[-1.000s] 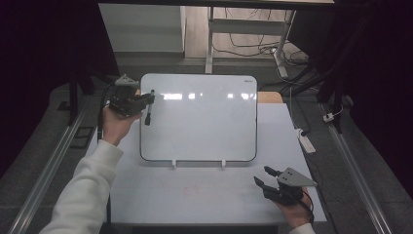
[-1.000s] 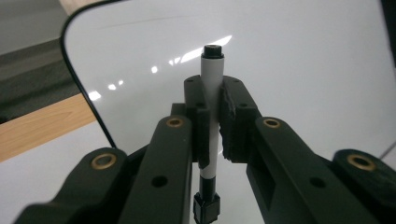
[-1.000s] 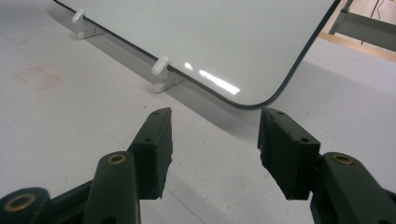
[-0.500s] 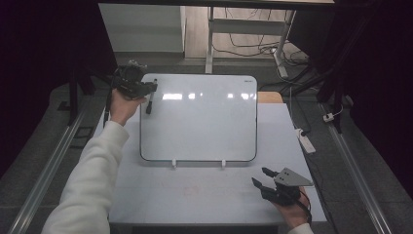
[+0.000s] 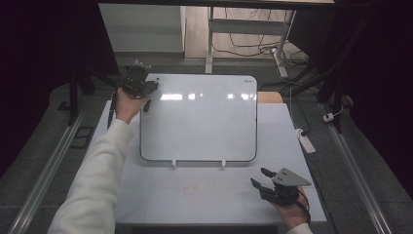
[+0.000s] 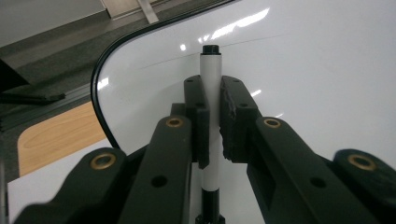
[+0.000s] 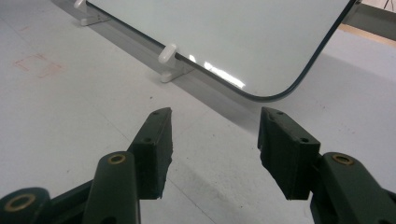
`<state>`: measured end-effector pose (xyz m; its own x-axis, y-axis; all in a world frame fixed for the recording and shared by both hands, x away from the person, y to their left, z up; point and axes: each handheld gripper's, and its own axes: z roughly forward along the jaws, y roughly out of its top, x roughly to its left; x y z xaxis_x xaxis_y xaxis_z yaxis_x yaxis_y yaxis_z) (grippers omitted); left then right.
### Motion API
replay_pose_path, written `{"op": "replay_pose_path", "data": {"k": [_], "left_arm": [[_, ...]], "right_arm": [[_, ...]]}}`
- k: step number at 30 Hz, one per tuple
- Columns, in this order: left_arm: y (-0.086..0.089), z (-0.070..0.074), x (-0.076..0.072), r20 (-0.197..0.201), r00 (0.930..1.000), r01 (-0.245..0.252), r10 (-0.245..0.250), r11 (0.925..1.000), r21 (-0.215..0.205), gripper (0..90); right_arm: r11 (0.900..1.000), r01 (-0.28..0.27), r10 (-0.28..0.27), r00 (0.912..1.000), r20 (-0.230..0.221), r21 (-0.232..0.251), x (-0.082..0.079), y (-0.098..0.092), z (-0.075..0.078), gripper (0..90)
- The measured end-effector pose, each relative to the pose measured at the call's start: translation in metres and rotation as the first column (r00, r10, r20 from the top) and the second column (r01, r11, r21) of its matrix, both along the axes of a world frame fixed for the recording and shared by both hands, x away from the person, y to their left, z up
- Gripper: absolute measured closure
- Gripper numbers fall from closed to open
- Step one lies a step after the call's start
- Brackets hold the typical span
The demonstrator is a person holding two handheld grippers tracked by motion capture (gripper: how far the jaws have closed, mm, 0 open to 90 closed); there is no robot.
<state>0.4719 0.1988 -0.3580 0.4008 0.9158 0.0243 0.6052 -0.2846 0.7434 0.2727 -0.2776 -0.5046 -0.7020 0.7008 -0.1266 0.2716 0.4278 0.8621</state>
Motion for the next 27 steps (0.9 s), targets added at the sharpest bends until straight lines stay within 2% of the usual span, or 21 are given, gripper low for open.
{"op": "replay_pose_path", "data": {"k": [8,13,16,18,20,24,25,26,27], "left_arm": [[-0.007,-0.002,0.002,0.011,0.9999,0.001,-0.001,0.9984,0.057,80.7],[-0.007,-0.002,0.001,0.02,0.9998,0.001,-0.002,0.9982,0.06,79.3],[-0.007,-0.001,0.0,0.035,0.9994,-0.001,-0.002,0.9981,0.062,71.2],[-0.006,0.0,-0.001,0.046,0.9989,0.003,-0.005,0.9982,0.06,70.5],[-0.005,0.003,-0.005,0.066,0.9977,0.012,-0.015,0.9988,0.047,67.1],[-0.001,0.012,-0.02,0.114,0.9924,0.045,-0.047,0.9988,0.017,53.9],[-0.001,0.012,-0.02,0.114,0.9924,0.045,-0.047,0.9988,0.017,51.3],[0.002,0.014,-0.031,0.133,0.9882,0.077,-0.076,0.997,-0.001,49.7],[0.003,0.014,-0.038,0.135,0.9866,0.092,-0.091,0.9958,-0.003,47.8]], "right_arm": [[1.0,0.001,-0.001,1.0,-0.003,-0.002,0.0,0.0,-0.001,45.0],[1.0,0.0,0.0,1.0,-0.003,-0.002,0.0,0.001,-0.001,44.9],[1.0,-0.003,0.003,1.0,-0.003,-0.005,0.0,0.001,-0.001,44.9],[1.0,-0.003,0.003,1.0,-0.003,-0.006,0.0,0.001,-0.002,44.9],[1.0,-0.001,0.001,1.0,-0.003,-0.005,0.001,0.001,-0.002,44.9],[1.0,-0.002,0.002,1.0,-0.001,-0.007,0.001,0.0,-0.002,44.8],[1.0,-0.001,0.001,1.0,-0.001,-0.007,0.001,0.0,-0.002,44.7],[1.0,-0.002,0.002,1.0,-0.001,-0.007,0.001,0.0,-0.002,44.7],[1.0,-0.001,0.001,1.0,-0.002,-0.007,0.001,-0.001,-0.002,44.7]]}}
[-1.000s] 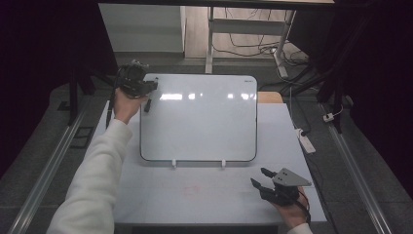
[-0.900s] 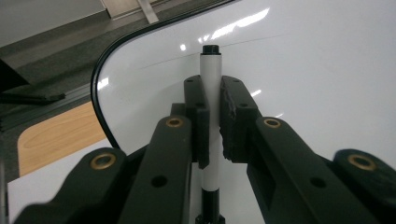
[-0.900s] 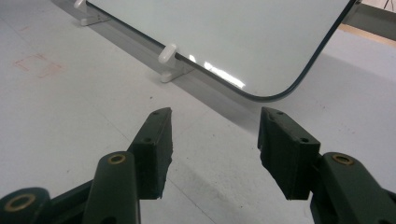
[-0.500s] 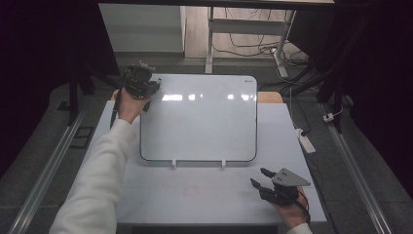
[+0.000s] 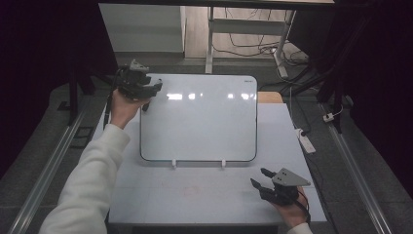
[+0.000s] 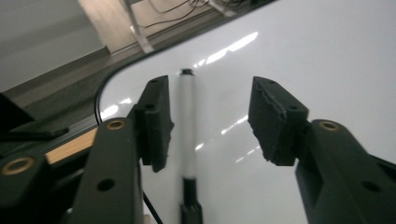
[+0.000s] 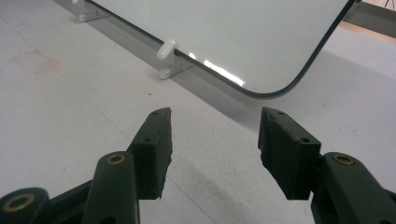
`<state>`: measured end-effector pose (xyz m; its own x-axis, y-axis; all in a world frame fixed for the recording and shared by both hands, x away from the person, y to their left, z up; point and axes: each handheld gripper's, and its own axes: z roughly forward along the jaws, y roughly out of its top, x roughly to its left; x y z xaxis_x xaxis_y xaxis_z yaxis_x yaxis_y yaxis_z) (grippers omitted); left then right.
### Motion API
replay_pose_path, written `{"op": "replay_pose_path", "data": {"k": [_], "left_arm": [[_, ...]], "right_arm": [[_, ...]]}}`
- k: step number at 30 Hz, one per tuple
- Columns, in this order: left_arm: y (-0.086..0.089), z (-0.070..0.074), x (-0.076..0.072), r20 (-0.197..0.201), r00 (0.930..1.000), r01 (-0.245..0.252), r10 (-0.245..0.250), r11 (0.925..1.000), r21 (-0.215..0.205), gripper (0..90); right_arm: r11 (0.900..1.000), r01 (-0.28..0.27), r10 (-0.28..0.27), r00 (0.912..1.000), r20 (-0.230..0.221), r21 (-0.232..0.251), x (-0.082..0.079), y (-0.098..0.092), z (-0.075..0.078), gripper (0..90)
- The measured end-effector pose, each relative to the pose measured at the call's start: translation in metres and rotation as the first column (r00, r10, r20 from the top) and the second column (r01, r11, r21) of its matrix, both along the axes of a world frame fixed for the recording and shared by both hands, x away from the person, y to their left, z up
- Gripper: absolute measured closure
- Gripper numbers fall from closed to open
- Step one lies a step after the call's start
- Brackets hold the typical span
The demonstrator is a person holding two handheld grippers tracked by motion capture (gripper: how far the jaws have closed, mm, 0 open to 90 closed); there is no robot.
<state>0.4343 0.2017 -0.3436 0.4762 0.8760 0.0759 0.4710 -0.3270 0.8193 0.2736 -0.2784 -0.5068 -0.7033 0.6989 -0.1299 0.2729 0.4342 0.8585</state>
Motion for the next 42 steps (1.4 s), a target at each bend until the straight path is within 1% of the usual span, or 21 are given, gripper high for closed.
{"op": "replay_pose_path", "data": {"k": [3,4,5,7,8,9,11,12,14,15,17,18,19,20,22,23,29,34,37,40,42], "left_arm": [[0.004,-0.004,-0.021,0.003,0.9994,0.035,-0.035,0.9993,0.009,41.8],[0.004,-0.004,-0.021,0.003,0.9994,0.035,-0.035,0.9993,0.009,40.8],[0.007,-0.008,-0.036,0.004,0.9985,0.055,-0.055,0.9985,0.008,39.7],[0.011,-0.014,-0.051,0.004,0.9971,0.076,-0.076,0.9971,-0.001,38.4],[0.011,-0.014,-0.051,0.004,0.9971,0.076,-0.076,0.9971,-0.001,37.5],[0.015,-0.02,-0.068,0.009,0.9961,0.088,-0.088,0.9962,-0.004,37.0],[0.018,-0.026,-0.086,0.014,0.9954,0.094,-0.094,0.9954,-0.013,36.3],[0.018,-0.026,-0.086,0.014,0.9954,0.094,-0.094,0.9954,-0.013,36.1],[0.021,-0.034,-0.104,0.02,0.994,0.107,-0.107,0.9941,-0.017,35.4],[0.023,-0.043,-0.121,0.025,0.9924,0.122,-0.121,0.9921,-0.031,35.1],[0.024,-0.054,-0.136,0.02,0.9909,0.134,-0.133,0.9897,-0.05,34.0],[0.024,-0.054,-0.136,0.02,0.9909,0.134,-0.133,0.9897,-0.05,33.8],[0.024,-0.065,-0.148,0.01,0.9895,0.145,-0.144,0.9876,-0.062,33.3],[0.025,-0.07,-0.153,0.007,0.9889,0.149,-0.149,0.9863,-0.071,32.8],[0.025,-0.075,-0.158,0.003,0.9883,0.152,-0.152,0.985,-0.081,32.2],[0.028,-0.084,-0.167,0.0,0.9876,0.156,-0.157,0.9824,-0.103,32.1],[0.036,-0.109,-0.187,-0.001,0.9871,0.157,-0.16,0.9723,-0.173,30.9],[0.035,-0.127,-0.199,-0.017,0.9841,0.171,-0.177,0.9696,-0.175,29.0],[0.034,-0.142,-0.203,-0.048,0.98,0.18,-0.193,0.9621,-0.205,28.5],[0.032,-0.155,-0.205,-0.088,0.9764,0.178,-0.197,0.9651,-0.193,27.4],[0.032,-0.157,-0.205,-0.096,0.9754,0.178,-0.198,0.9663,-0.185,26.6]], "right_arm": [[1.0,0.001,-0.001,1.0,-0.003,0.003,0.001,-0.002,-0.001,44.3],[1.0,0.0,0.0,1.0,-0.001,0.005,0.002,-0.003,-0.001,44.3],[1.0,0.003,-0.003,1.0,-0.007,0.008,0.002,-0.003,-0.001,44.2],[1.0,0.004,-0.004,1.0,-0.007,0.006,0.003,-0.006,-0.001,43.8],[1.0,0.005,-0.005,0.9999,-0.009,0.009,0.004,-0.007,-0.001,43.7],[1.0,0.009,-0.009,0.9998,-0.016,0.013,0.004,-0.007,-0.001,43.5],[1.0,0.009,-0.009,0.9998,-0.015,0.01,0.005,-0.009,-0.002,43.3],[1.0,0.01,-0.009,0.9998,-0.018,0.009,0.005,-0.01,-0.002,42.9],[1.0,0.008,-0.008,0.9998,-0.019,0.007,0.006,-0.011,-0.002,42.6],[1.0,0.008,-0.008,0.9998,-0.02,0.009,0.007,-0.012,-0.002,42.3],[1.0,0.005,-0.005,0.9998,-0.018,0.011,0.008,-0.013,-0.002,42.1],[1.0,0.005,-0.005,0.9998,-0.018,0.011,0.008,-0.013,-0.002,42.1],[1.0,0.004,-0.004,0.9998,-0.021,0.026,0.009,-0.014,0.0,41.9],[1.0,0.002,-0.002,0.9999,-0.013,0.025,0.01,-0.015,0.001,41.7],[1.0,0.003,-0.003,1.0,-0.008,0.03,0.011,-0.016,0.003,41.3],[0.999,0.001,-0.001,1.0,-0.006,0.034,0.011,-0.017,0.004,41.2],[1.0,-0.017,0.017,0.9999,-0.003,0.027,0.012,-0.019,0.003,40.4],[1.0,-0.028,0.028,0.9996,-0.009,0.013,0.013,-0.018,0.001,40.2],[1.0,-0.03,0.03,0.9995,-0.01,0.011,0.013,-0.018,0.0,40.2],[1.0,-0.03,0.03,0.9995,-0.006,0.006,0.013,-0.018,0.0,40.2],[1.0,-0.029,0.029,0.9996,-0.002,0.004,0.013,-0.019,0.0,40.2]]}}
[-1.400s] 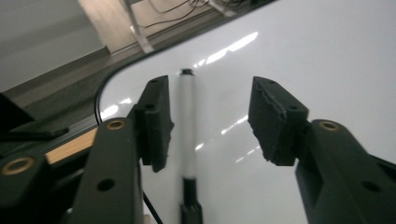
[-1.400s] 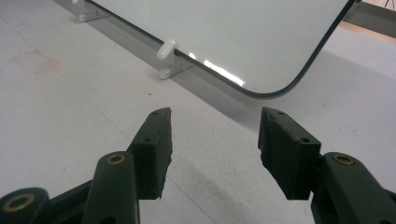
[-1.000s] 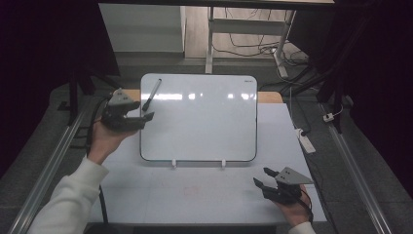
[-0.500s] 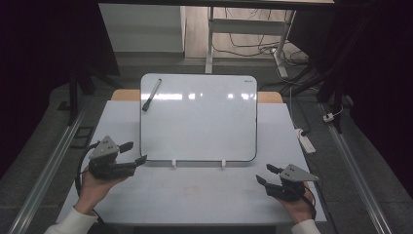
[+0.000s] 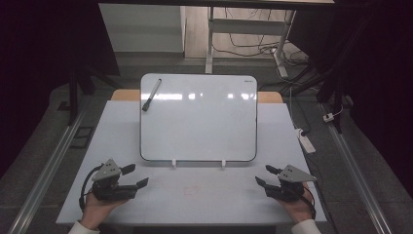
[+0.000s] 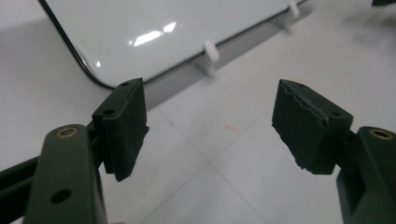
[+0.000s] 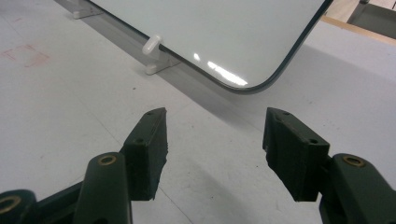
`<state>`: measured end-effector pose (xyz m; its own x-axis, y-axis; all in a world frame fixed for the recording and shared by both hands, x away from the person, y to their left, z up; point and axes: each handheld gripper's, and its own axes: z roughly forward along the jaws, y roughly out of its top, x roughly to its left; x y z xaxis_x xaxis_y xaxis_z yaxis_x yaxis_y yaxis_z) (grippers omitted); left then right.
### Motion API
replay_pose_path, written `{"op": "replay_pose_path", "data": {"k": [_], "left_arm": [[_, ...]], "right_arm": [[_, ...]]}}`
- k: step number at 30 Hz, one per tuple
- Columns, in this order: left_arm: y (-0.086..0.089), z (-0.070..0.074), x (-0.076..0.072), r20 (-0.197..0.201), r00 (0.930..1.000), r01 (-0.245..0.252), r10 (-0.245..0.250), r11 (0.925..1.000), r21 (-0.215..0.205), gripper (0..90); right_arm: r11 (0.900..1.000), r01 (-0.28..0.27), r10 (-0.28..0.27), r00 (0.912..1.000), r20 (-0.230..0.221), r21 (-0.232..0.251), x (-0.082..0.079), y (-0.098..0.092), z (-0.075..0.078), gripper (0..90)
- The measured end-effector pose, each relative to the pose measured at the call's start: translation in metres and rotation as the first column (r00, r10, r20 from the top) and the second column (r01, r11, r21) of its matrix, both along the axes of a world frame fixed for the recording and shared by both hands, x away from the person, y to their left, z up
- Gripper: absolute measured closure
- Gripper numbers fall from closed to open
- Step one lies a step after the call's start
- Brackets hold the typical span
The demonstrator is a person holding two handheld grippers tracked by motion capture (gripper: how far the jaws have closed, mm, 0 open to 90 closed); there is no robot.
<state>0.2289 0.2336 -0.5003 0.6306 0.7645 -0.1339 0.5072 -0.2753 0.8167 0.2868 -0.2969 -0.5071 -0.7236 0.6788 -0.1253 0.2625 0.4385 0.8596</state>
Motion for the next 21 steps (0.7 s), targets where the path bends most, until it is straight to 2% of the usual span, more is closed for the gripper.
{"op": "replay_pose_path", "data": {"k": [4,11,21], "left_arm": [[-0.0009,-0.0034,-0.0018,-0.006,1.0,0.003,-0.003,0.9999,0.011,26.4],[-0.0003,-0.0042,-0.0026,-0.012,0.9999,-0.003,0.003,1.0,0.005,26.4],[0.0017,-0.0041,-0.0023,-0.015,0.9998,-0.01,0.01,0.9999,-0.005,26.3]], "right_arm": [[1.0,0.002,-0.002,0.9999,0.013,-0.003,0.0003,-0.001,0.0004,40.1],[1.0,-0.001,0.001,0.9996,0.03,0.004,0.0005,-0.0003,0.0029,40.1],[1.0,-0.005,0.005,0.9995,0.03,0.002,0.0001,0.0012,0.0026,40.1]]}}
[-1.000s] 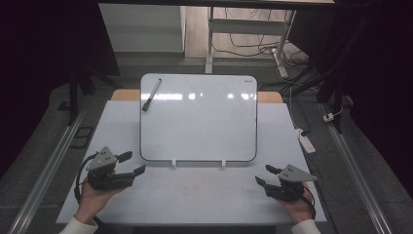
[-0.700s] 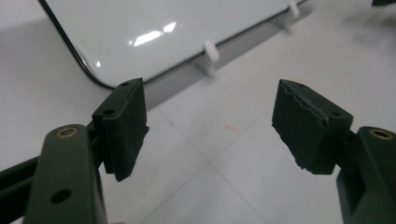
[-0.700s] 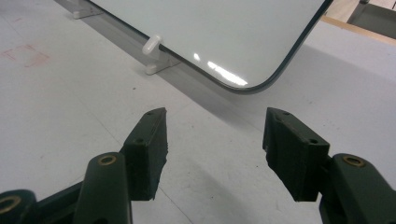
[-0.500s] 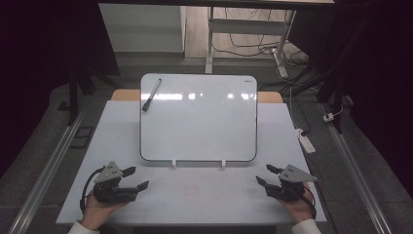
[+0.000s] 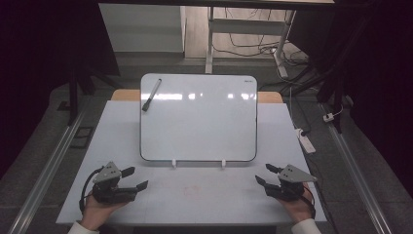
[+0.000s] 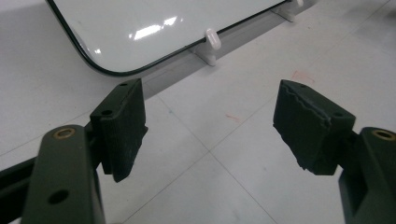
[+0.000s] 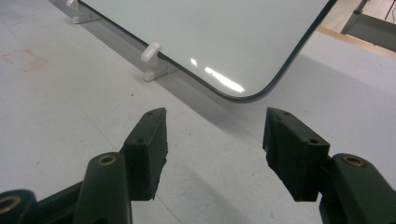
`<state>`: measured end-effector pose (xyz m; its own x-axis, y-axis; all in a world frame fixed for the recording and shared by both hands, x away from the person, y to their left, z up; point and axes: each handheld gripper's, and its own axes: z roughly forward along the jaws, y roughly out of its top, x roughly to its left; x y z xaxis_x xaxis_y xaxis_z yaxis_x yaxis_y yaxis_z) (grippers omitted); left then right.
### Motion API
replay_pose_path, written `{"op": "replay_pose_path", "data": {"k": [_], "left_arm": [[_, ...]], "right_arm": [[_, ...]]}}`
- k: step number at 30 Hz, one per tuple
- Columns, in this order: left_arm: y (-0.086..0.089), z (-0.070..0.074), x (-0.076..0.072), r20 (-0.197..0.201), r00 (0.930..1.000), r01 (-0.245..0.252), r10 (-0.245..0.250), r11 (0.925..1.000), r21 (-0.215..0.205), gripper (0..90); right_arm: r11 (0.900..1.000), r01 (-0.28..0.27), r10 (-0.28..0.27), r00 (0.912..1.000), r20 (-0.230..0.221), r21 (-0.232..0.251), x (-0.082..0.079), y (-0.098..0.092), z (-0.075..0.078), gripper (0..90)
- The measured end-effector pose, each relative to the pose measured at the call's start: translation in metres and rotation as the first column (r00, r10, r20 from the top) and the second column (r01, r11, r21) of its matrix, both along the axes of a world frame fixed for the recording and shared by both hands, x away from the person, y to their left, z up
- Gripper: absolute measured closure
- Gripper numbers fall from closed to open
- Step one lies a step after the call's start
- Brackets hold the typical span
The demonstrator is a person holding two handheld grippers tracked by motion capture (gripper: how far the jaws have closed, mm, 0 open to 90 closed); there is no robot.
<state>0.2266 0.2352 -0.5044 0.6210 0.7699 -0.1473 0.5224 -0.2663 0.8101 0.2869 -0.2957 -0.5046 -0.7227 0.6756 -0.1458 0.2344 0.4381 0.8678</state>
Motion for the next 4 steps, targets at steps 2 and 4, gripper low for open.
{"op": "replay_pose_path", "data": {"k": [2,4], "left_arm": [[0.0005,-0.0004,0.0004,-0.001,1.0,-0.001,0.001,1.0,0.001,26.1],[0.0006,-0.0005,0.0006,-0.002,1.0,-0.001,0.001,1.0,0.002,25.7]], "right_arm": [[1.0,-0.004,0.004,1.0,0.0,0.003,-0.0001,0.0004,0.0001,40.1],[1.0,-0.007,0.007,1.0,0.0,0.002,-0.0001,0.0006,0.0001,40.1]]}}
